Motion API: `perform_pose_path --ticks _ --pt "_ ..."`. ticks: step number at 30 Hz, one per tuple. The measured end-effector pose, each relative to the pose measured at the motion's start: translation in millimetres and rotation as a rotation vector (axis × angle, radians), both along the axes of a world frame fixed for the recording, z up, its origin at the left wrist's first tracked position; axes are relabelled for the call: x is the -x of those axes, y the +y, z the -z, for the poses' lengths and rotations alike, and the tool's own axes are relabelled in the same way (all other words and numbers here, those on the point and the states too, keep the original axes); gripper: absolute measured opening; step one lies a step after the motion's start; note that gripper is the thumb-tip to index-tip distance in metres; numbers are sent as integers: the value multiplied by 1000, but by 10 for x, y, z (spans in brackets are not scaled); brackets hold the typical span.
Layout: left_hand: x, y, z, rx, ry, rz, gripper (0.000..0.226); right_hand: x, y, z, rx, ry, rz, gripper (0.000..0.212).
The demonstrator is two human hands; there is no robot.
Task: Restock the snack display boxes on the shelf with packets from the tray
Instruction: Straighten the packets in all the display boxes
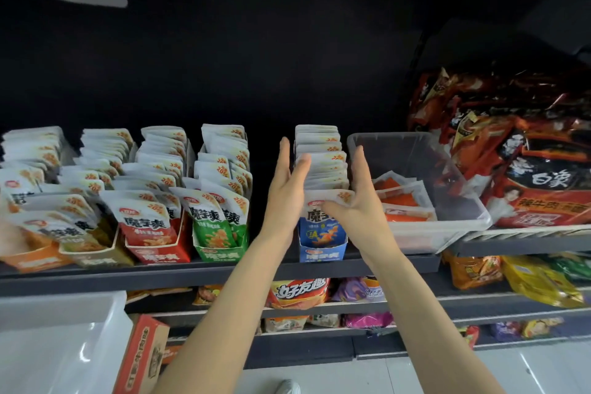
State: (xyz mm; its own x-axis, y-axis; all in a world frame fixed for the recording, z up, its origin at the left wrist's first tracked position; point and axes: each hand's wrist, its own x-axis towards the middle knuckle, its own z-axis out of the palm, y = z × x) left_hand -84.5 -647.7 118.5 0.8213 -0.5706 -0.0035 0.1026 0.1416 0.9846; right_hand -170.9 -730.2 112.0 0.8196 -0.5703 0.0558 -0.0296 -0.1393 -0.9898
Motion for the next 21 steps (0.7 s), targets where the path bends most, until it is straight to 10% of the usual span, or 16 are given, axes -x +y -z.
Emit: perform_pose_path --ticks 16,21 --pt "-117 -65 -75 18 -27 78 59 -284 -84 -220 -71 50 -162 92" --pt "-117 -58 -79 -57 -109 -16 62 -419 -186 -339 269 198 -104 77"
